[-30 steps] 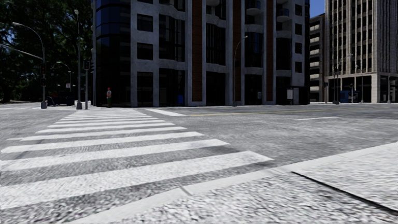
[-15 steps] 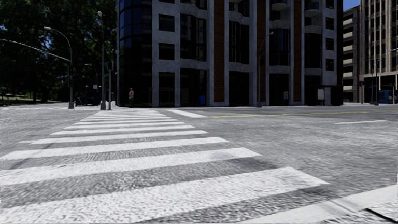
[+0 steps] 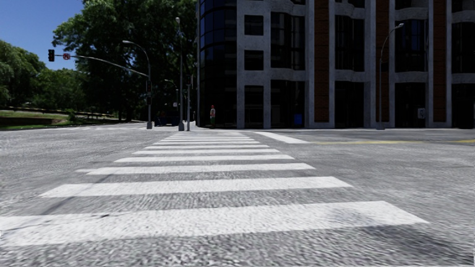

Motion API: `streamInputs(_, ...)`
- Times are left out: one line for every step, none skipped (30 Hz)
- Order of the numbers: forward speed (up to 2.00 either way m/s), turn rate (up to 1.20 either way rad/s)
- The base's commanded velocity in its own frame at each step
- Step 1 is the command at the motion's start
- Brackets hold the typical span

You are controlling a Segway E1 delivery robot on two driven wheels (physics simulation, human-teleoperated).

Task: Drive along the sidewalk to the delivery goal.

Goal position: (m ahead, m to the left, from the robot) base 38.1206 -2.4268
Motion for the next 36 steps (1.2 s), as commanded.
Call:
streamInputs(1.53,0.57)
streamInputs(1.53,0.57)
streamInputs(1.53,0.53)
streamInputs(1.53,0.53)
streamInputs(1.53,0.50)
streamInputs(1.53,0.43)
streamInputs(1.53,0.00)
streamInputs(1.53,0.00)
streamInputs(1.53,0.00)
streamInputs(1.53,0.00)
streamInputs(1.53,0.00)
streamInputs(1.53,0.00)
streamInputs(1.53,0.00)
streamInputs(1.53,0.00)
streamInputs(1.53,0.00)
streamInputs(1.53,0.00)
streamInputs(1.53,0.00)
streamInputs(1.53,0.00)
streamInputs(1.53,0.00)
streamInputs(1.53,0.00)
streamInputs(1.53,0.00)
streamInputs(1.53,0.00)
streamInputs(1.53,0.00)
streamInputs(1.53,0.00)
streamInputs(1.53,0.00)
streamInputs(1.53,0.00)
streamInputs(1.53,0.00)
streamInputs(1.53,0.00)
streamInputs(1.53,0.00)
streamInputs(1.53,0.00)
streamInputs(1.53,0.00)
streamInputs(1.53,0.00)
streamInputs(1.54,0.00)
streamInputs(2.00,0.00)
streamInputs(2.00,0.00)
streamInputs(2.00,0.00)
